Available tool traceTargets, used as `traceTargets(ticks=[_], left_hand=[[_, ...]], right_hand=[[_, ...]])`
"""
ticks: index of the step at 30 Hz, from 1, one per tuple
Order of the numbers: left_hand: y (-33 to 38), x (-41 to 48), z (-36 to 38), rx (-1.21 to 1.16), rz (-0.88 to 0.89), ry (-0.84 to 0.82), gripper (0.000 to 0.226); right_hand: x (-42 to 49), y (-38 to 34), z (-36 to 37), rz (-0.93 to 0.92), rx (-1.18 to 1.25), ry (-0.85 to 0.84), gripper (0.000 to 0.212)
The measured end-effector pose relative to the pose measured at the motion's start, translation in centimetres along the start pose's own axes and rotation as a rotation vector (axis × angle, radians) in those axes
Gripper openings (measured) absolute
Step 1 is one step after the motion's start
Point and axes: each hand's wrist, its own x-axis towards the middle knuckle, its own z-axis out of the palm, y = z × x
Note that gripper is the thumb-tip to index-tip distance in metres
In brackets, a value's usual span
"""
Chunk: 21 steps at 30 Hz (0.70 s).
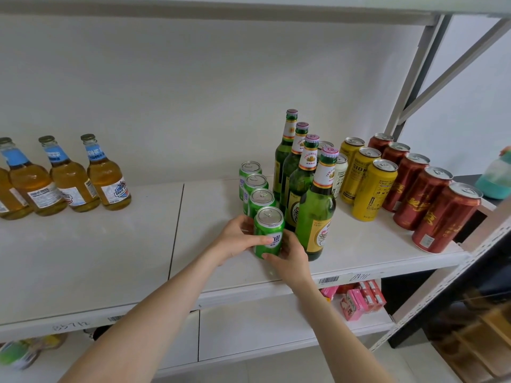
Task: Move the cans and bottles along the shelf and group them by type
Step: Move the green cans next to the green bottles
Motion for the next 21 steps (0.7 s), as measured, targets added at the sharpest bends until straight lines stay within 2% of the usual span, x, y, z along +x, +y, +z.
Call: traceTargets(ticks=[8,12,15,21], left_hand=[[-0.2,-0.3,-0.3,-0.026,0.017,-0.005,0.049],[-0.2,-1.4,-1.6,0.045,0.049,0.045,0.052],[-0.7,-2.8,-3.1,0.188,0.055,0.15,0.062],[-1.1,-7.9,-6.2,0.683,0.162,0.309,0.053]], right_hand=[[-0.7,0.0,-0.1,0.021,-0.035,0.026,0.068],[-1.9,-0.2,-0.3,0.028,-0.105,0.08,0.069],[-3.1,-0.8,-0.6,0.006,-0.213,0.139,0.066],[-6.3,-3.0,-0.5,-0.068,-0.552,0.202,0.074]])
